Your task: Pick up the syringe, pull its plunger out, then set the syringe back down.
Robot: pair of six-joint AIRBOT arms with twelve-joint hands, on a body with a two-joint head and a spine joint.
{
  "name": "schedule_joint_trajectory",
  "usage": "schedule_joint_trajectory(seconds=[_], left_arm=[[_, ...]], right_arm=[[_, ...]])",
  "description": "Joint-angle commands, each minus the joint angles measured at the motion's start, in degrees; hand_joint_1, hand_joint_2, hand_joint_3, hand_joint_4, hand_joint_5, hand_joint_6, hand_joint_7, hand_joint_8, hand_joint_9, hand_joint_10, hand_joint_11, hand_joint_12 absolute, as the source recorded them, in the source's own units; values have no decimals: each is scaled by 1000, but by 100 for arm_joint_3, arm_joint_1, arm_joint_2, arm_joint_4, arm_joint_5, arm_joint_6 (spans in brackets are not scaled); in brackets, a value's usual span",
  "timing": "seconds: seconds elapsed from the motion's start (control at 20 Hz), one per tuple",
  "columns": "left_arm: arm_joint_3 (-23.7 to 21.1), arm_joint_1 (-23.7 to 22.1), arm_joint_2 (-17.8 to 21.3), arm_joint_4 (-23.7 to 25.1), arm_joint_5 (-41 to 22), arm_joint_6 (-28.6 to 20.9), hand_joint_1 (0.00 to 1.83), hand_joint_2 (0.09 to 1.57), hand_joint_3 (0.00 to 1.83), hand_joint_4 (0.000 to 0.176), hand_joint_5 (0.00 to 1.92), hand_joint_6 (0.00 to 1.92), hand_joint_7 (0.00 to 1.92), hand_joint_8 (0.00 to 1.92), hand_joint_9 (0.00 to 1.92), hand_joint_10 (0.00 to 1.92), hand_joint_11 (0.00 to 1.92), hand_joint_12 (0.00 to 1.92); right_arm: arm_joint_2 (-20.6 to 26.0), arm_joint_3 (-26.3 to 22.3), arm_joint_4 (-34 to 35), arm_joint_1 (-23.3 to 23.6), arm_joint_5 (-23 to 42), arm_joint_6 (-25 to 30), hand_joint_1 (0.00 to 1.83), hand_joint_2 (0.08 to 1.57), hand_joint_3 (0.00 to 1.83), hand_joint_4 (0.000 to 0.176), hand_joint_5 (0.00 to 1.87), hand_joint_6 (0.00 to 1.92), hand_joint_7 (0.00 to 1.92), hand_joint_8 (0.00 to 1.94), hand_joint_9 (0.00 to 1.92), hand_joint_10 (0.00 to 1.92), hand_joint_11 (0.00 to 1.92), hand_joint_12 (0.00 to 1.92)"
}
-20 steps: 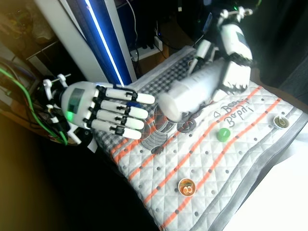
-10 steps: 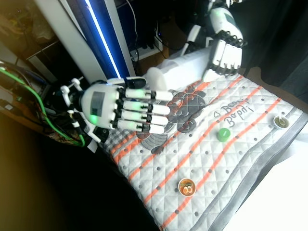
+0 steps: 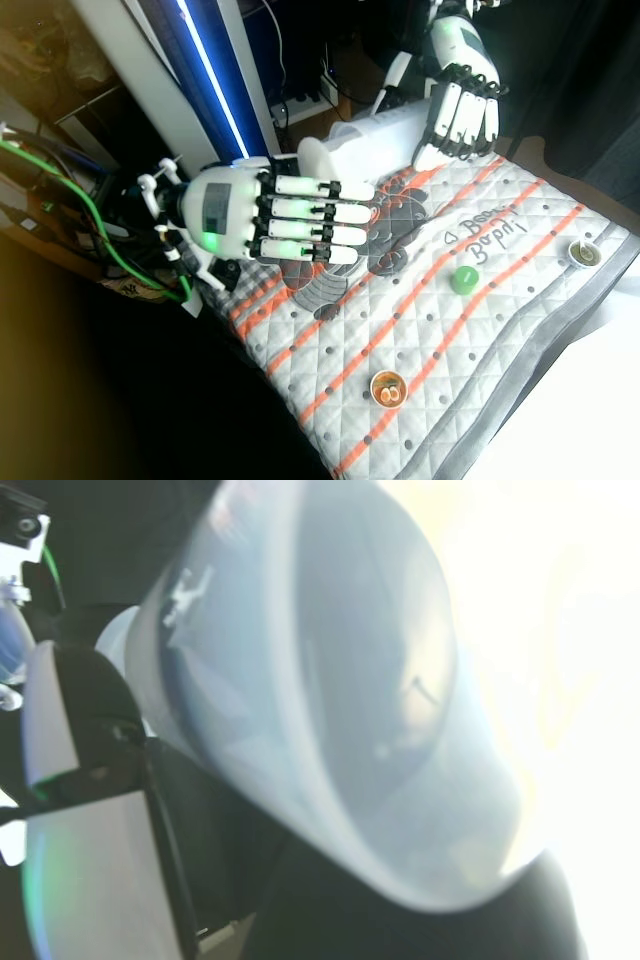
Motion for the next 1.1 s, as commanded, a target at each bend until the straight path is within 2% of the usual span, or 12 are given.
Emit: schedule_joint_trajectory(seconds=[0.0,0.1,0.25,0.3,0.4,0.45,0.5,0.55,0.6,0.65,0.8,1.05], left_arm=[[-10,-60,-33,120,804,-109,1203,1166,0,0,855,1134,921,1211,646,1320,155,1921],[-6,-54,-44,120,799,-109,1198,1159,0,23,895,1158,902,1136,610,1243,89,1921],[4,-50,-70,120,792,-109,1199,1157,0,22,889,1170,913,1099,650,1121,75,1887],[19,-50,-90,119,780,-109,1198,1160,1,18,869,1161,921,1116,683,1025,2,1822],[27,-42,-94,108,775,-110,1197,1163,0,20,872,1183,909,1098,684,892,33,1716],[33,-32,-94,92,772,-110,1194,1168,1,19,859,1175,898,1141,682,896,115,1714],[38,-28,-95,80,770,-110,1195,1169,0,10,854,1151,902,1172,681,1021,224,1755],[46,-21,-98,60,767,-110,1185,1184,2,8,822,1199,877,1219,655,1146,274,1818],[55,-17,-105,47,766,-110,1184,1195,1,0,790,1228,873,1254,637,1226,256,1838],[70,-10,-113,24,764,-111,1188,1194,0,0,789,1213,880,1267,646,1269,290,1840],[96,8,-118,-28,753,-111,1197,1189,0,0,803,1158,885,1298,653,1277,273,1847],[160,64,-117,-182,739,-111,1205,1152,0,5,865,1148,957,1091,667,1083,64,1843]], right_arm=[[-34,-12,-251,96,648,60,878,879,13,4,265,10,256,10,320,29,0,932],[-41,-12,-285,118,648,61,984,882,5,0,321,18,248,3,379,36,0,1066],[-58,-12,-345,142,648,94,1092,923,12,0,355,16,188,1,342,12,0,1065],[-68,-13,-403,152,648,133,1111,940,3,0,502,28,305,18,545,68,243,1084],[-82,-19,-492,172,648,168,1124,962,3,0,757,56,667,64,852,126,648,882],[-90,-24,-540,189,648,168,1118,1059,8,0,971,730,889,102,1001,179,759,1000],[-91,-26,-556,195,648,168,1134,1093,3,0,989,905,1005,109,1059,209,771,1103],[-91,-28,-577,206,648,168,1328,1095,1,0,966,885,995,736,1010,974,837,1250],[-92,-28,-578,207,648,168,1276,1114,3,0,940,860,1026,1059,1008,1064,900,1401],[-92,-27,-579,207,649,168,1262,1134,1,0,911,846,1011,1195,1077,1183,976,1541],[-92,-23,-578,207,649,168,1251,1154,1,0,900,848,962,1321,1129,1491,1041,1763],[-89,-11,-540,205,649,168,1267,1115,0,0,1033,663,997,1274,1117,1554,1076,1872]])
